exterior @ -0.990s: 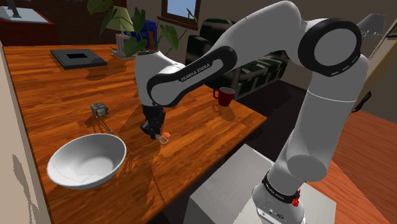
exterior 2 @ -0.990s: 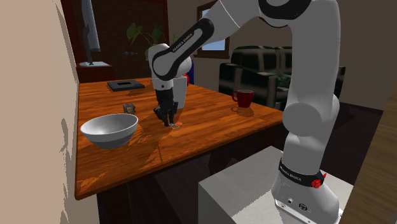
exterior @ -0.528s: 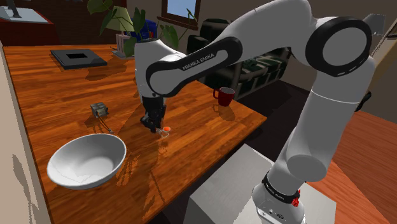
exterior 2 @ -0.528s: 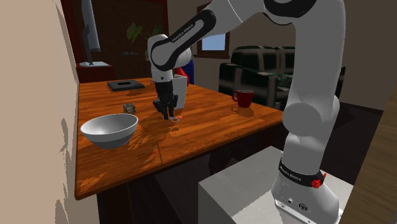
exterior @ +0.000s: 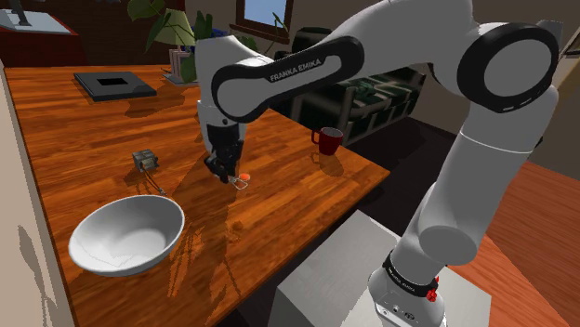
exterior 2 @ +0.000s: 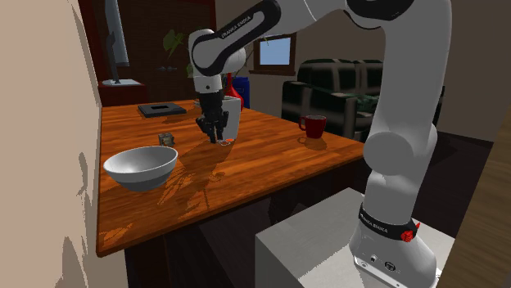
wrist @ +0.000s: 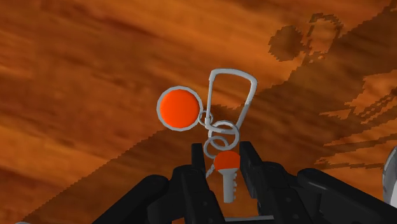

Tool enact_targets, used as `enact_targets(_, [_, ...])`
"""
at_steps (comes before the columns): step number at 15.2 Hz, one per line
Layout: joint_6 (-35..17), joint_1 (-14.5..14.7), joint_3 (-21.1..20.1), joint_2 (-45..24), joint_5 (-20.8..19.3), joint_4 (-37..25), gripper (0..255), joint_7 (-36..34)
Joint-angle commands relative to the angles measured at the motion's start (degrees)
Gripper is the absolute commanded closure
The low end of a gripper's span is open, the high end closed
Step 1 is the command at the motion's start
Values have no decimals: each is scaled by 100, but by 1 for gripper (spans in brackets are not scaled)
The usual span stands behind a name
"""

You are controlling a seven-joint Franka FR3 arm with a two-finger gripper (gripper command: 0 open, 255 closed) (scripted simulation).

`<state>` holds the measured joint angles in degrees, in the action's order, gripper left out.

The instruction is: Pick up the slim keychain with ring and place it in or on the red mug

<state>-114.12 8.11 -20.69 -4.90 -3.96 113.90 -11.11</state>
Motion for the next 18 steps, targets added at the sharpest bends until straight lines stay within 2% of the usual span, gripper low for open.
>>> enact_targets(1, [160,-7,0,78,34,-86,255,31])
enact_targets(16, [1266,-19,0,317,141,-971,255,133])
enact_targets(18, [1215,-164,133,542,199,-719,255,425])
